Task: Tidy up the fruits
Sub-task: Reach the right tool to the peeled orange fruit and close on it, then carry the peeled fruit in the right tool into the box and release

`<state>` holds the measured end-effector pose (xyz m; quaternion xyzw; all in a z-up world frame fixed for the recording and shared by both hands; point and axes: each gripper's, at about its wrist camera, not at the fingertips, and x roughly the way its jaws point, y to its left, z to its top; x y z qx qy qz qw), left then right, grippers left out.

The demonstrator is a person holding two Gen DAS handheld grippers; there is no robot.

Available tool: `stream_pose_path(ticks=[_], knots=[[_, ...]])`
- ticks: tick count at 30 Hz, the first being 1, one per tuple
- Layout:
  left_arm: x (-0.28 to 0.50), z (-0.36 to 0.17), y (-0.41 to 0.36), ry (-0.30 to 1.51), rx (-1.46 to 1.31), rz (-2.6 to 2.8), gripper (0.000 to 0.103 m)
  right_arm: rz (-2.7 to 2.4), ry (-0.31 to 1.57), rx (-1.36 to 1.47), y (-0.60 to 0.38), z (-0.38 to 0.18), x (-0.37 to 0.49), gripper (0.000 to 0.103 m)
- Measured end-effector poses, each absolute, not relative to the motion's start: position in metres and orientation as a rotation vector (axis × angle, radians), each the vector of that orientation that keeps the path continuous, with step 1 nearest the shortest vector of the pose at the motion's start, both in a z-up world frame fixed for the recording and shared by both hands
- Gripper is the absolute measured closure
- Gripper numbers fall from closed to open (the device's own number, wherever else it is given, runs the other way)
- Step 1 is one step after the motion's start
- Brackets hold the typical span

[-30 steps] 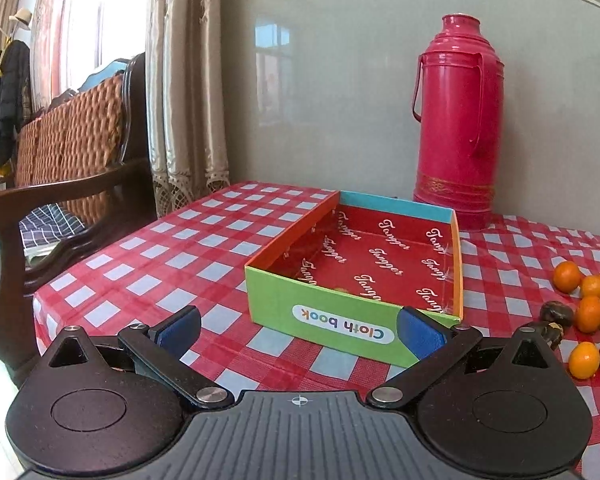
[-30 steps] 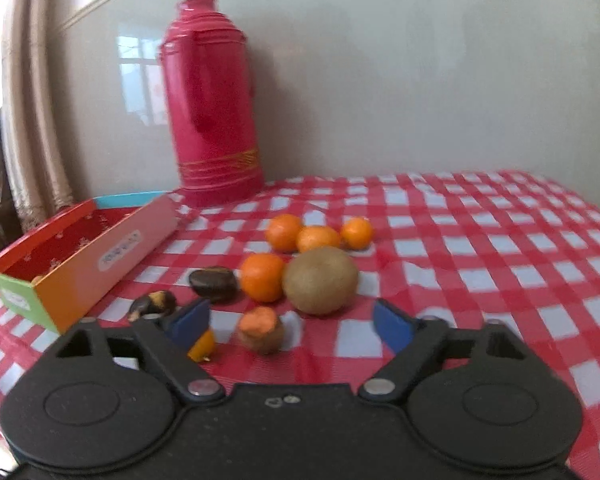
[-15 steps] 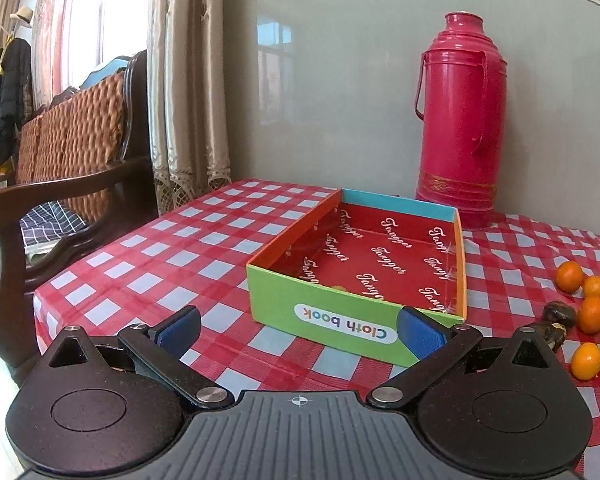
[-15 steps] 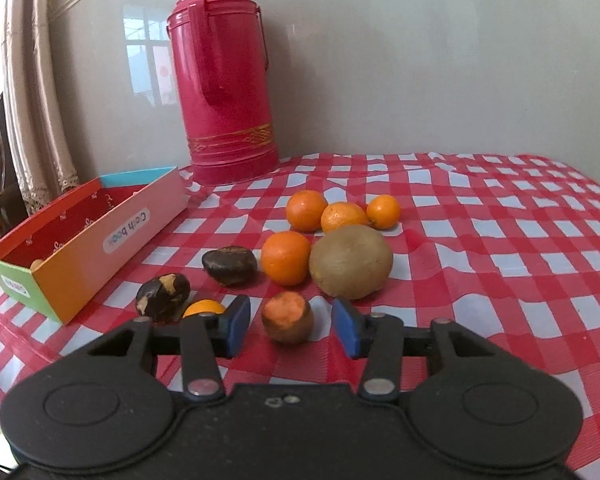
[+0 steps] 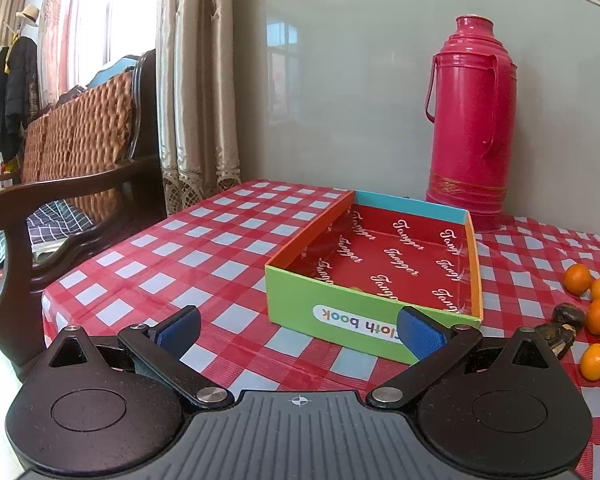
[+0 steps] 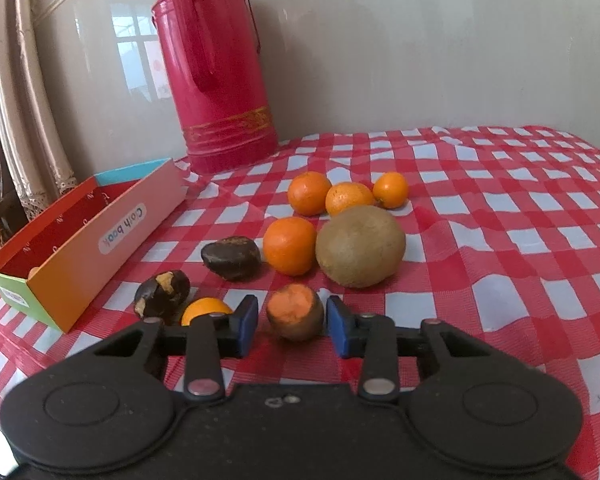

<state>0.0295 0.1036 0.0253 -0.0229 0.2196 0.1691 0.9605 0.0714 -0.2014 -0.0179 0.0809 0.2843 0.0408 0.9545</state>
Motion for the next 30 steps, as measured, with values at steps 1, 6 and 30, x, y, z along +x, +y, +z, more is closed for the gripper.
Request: stream_pose_path(ticks=[1, 6, 30], knots=[[0.029, 0.025, 0.105, 0.445, -0.048, 0.345, 0.000, 0.083, 0.577, 0.167, -0.202, -0.018, 0.072, 0.072], [0.029, 0.025, 0.109, 0.444, -0.054, 0.351, 0.000, 0.077, 0.573, 0.165, -0.202, -0.017, 0.070, 0.071], [0.011, 0.027, 0.142, 0.418, -0.065, 0.439, 0.000, 0.279, 0.408, 0.191, -0.165, 0.009, 0.067, 0.081]])
